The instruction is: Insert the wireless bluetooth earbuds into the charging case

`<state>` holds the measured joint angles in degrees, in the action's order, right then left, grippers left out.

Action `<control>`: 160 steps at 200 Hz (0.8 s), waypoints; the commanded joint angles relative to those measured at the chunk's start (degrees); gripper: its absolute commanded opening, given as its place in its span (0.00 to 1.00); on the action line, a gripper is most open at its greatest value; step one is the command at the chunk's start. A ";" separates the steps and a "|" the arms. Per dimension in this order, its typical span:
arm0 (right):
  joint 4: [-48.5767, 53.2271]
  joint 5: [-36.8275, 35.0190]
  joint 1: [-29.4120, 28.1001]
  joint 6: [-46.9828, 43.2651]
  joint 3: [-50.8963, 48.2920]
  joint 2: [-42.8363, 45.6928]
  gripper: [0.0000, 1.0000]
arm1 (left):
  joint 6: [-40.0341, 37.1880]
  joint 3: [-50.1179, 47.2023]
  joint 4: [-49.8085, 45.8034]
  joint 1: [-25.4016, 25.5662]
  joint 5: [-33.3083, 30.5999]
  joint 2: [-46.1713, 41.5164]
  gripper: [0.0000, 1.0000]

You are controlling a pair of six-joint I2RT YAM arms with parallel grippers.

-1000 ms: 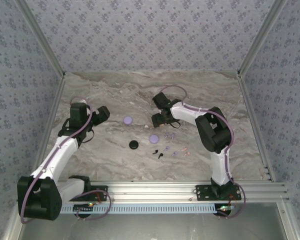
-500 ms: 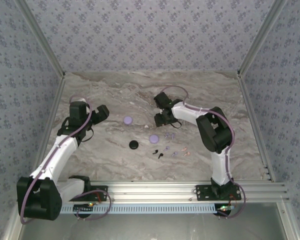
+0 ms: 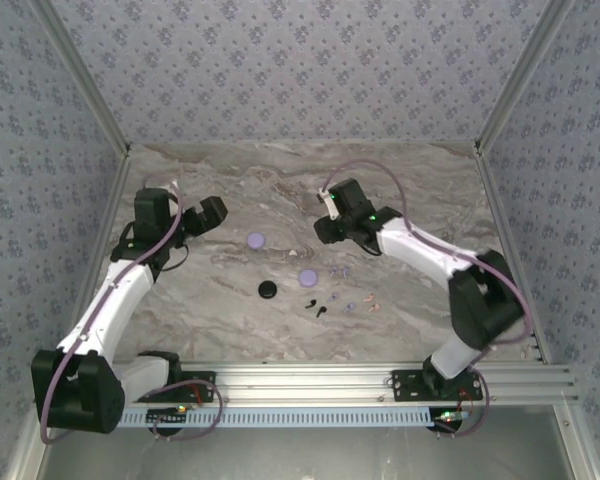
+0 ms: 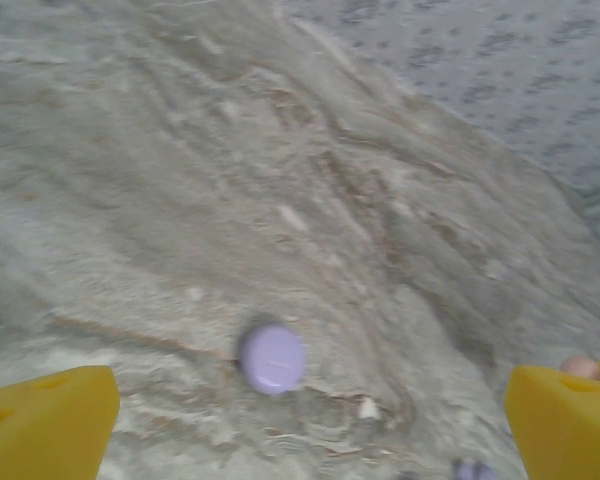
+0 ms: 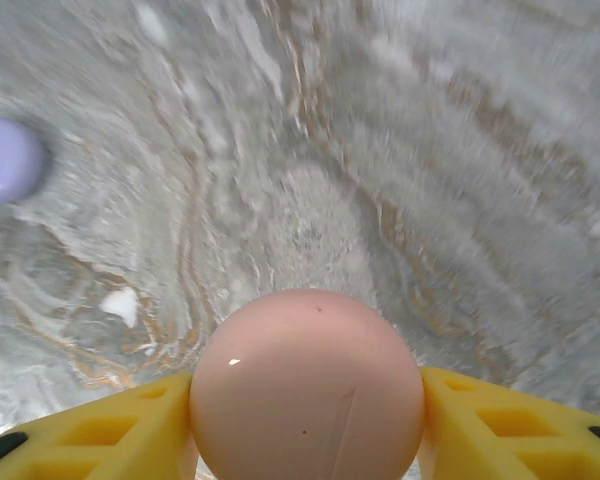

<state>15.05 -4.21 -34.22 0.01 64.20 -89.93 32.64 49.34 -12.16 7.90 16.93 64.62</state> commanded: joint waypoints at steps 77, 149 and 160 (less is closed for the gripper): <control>-20.59 11.98 -1.19 -34.59 -17.28 24.81 0.56 | -9.12 21.14 -7.82 14.94 18.55 7.67 0.90; -20.85 14.01 -1.62 -39.83 -18.60 27.57 0.56 | -11.00 25.53 -6.74 24.07 23.38 14.84 0.77; -20.77 14.05 -1.68 -39.83 -18.59 27.59 0.56 | -10.16 25.36 -5.13 24.82 23.71 15.85 0.76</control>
<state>-4.56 8.64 -35.33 -37.78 45.98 -63.53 23.09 72.51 -18.46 31.07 38.04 78.91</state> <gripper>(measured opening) 0.558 0.772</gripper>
